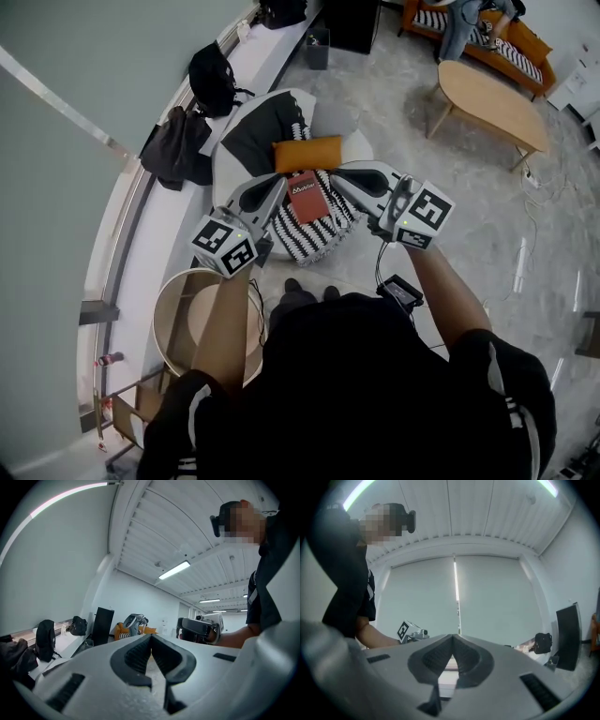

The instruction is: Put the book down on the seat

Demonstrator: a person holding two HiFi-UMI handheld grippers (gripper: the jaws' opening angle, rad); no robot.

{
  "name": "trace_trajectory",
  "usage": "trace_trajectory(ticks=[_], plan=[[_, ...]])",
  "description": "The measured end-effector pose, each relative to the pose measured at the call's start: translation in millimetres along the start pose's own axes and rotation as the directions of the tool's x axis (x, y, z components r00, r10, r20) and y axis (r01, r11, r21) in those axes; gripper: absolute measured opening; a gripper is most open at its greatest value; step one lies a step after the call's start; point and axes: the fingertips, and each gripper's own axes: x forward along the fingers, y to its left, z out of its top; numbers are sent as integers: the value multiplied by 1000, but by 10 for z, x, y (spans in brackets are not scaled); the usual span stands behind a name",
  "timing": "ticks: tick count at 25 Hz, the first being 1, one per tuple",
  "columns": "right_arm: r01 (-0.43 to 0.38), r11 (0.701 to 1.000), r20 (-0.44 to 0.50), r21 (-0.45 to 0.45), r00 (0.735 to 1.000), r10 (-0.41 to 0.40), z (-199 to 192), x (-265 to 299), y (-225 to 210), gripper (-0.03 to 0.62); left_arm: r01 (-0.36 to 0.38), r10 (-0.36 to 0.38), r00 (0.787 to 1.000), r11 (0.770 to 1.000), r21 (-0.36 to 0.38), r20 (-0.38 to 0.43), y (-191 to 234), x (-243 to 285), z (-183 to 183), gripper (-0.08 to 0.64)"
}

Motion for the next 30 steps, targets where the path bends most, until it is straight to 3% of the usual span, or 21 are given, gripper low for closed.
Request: trace_trajectory(ticks=[15,30], plan=[[-3,1000,33,-10,999,3,96,-240,31,26,59,-60,998,998,25,6,-389,137,61,25],[-1,1000,46,-20,999,2,117,-362,89,26,168,-169,986,983,76,4,-793,218,186,25]])
